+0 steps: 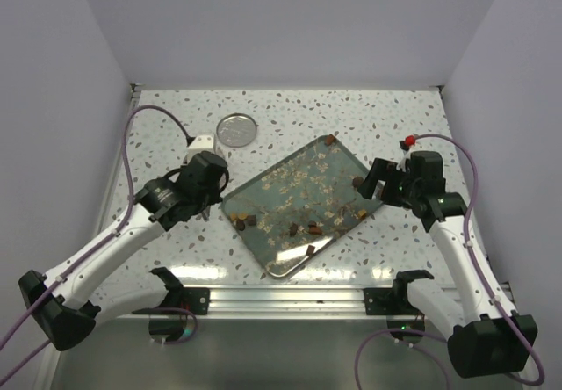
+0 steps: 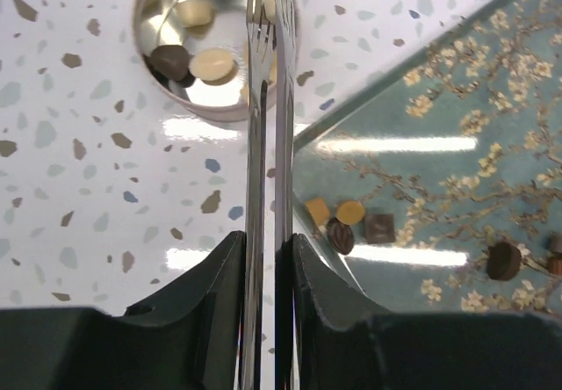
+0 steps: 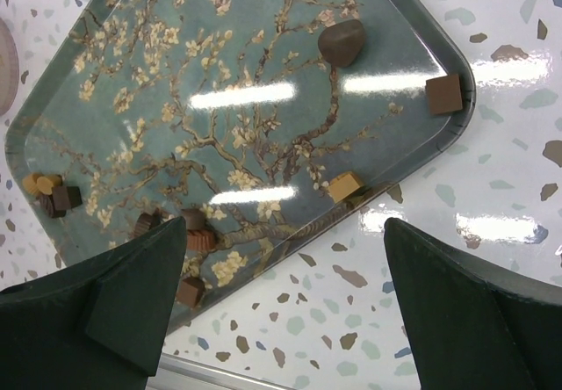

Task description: Pack the chocolate

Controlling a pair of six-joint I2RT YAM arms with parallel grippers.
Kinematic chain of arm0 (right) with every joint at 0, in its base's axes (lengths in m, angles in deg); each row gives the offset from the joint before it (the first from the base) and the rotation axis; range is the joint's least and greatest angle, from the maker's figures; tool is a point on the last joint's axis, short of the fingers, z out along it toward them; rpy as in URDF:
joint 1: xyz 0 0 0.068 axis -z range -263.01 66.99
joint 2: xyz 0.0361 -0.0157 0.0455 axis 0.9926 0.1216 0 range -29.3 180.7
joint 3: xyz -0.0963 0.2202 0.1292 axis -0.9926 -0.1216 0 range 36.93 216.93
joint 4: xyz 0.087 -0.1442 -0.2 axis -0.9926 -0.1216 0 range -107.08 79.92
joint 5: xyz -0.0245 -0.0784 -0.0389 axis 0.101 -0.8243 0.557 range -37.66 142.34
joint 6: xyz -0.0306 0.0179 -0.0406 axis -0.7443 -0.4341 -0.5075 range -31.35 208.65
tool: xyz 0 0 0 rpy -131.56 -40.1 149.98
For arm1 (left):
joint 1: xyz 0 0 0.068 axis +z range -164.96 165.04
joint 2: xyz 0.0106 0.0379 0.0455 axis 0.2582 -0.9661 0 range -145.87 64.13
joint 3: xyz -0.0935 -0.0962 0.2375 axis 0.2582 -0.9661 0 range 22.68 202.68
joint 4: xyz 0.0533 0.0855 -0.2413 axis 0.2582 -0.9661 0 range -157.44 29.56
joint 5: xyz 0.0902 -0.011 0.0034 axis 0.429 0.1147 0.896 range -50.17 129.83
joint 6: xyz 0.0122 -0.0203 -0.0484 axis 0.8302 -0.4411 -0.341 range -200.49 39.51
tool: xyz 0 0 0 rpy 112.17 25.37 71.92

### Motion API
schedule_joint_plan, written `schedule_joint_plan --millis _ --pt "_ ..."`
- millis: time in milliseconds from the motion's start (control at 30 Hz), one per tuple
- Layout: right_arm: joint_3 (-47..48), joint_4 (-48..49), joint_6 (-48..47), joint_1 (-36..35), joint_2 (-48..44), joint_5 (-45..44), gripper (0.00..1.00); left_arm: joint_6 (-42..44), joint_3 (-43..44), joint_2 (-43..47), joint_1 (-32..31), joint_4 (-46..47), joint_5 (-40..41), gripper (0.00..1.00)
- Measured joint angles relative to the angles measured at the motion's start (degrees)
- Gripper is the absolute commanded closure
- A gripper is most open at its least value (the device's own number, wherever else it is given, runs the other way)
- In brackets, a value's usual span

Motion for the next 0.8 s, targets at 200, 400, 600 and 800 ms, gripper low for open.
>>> schedule_joint_plan --millis 200,400,600,800 --pt "0.0 0.3 0.0 0.0 0.7 0.4 0.02 5.5 -2.2 2.4 7.6 0.0 -2.8 0.72" --pt "0.0 0.3 0.0 0.0 0.6 0.7 0.02 8.8 -4.4 2.8 11.0 0.3 -5.0 0.72" --pt "0.4 -0.2 0.0 0.0 0.5 0.7 0.02 12.4 -4.5 2.4 13.4 1.8 -6.7 0.67" --pt "0.4 -0.6 0.0 0.0 -0.5 0.7 0.02 14.4 -4.5 1.6 14.3 3.6 -7.6 0.54"
